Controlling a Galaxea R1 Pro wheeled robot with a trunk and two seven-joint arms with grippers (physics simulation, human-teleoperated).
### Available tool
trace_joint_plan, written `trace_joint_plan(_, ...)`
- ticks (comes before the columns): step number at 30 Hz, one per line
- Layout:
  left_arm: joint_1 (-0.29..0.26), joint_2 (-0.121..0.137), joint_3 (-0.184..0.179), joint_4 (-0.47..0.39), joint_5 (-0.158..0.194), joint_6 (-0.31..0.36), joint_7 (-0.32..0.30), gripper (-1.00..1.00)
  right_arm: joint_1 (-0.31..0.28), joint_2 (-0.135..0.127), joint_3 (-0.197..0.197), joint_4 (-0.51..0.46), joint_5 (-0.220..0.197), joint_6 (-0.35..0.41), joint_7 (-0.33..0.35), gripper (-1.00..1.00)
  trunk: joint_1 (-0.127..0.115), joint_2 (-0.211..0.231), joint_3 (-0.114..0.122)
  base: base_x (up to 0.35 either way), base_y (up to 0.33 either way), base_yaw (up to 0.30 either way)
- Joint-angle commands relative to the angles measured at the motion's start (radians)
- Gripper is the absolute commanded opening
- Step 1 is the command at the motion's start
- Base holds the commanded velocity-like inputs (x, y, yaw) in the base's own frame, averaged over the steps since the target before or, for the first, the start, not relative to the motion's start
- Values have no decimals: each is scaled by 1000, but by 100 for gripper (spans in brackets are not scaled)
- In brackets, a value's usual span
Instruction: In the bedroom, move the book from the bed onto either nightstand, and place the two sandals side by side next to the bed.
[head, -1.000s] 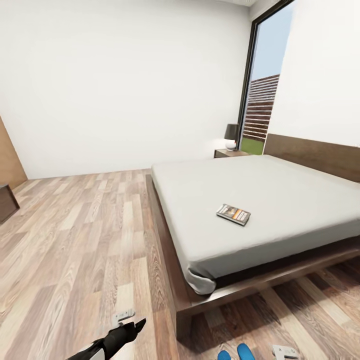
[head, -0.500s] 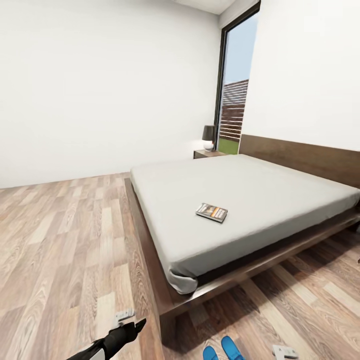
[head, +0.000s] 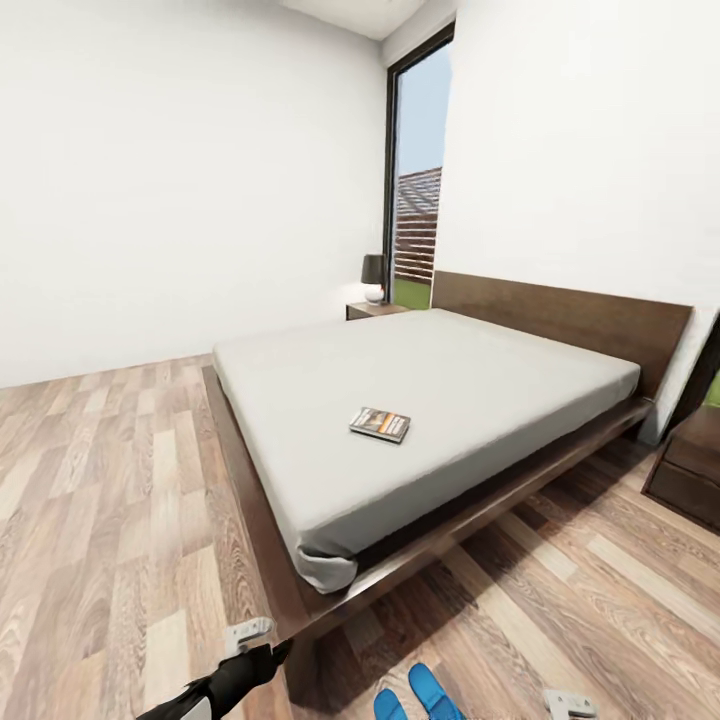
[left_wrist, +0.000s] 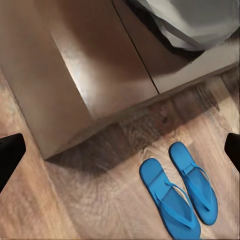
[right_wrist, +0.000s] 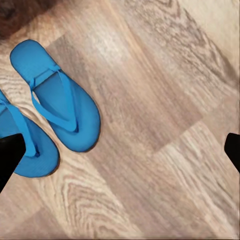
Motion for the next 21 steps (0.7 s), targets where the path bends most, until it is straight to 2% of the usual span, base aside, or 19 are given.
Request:
trace_joint_plan(1, -1, 0, 8, 1, 0, -1, -6, 100, -1, 0, -9, 0, 10, -1, 5, 100, 0, 0, 0, 0, -145, -280)
trace_joint_plan(8, -1, -9, 9, 1, 0, -1, -6, 100, -1, 0, -9, 0, 10, -1, 4, 100, 0, 0, 5, 0, -175, -280)
trace_joint_plan(21, -1, -11, 9, 1, 0, -1, -6, 100, -1, 0, -9, 0, 10, -1, 5, 100, 0, 0, 15, 0, -14, -280)
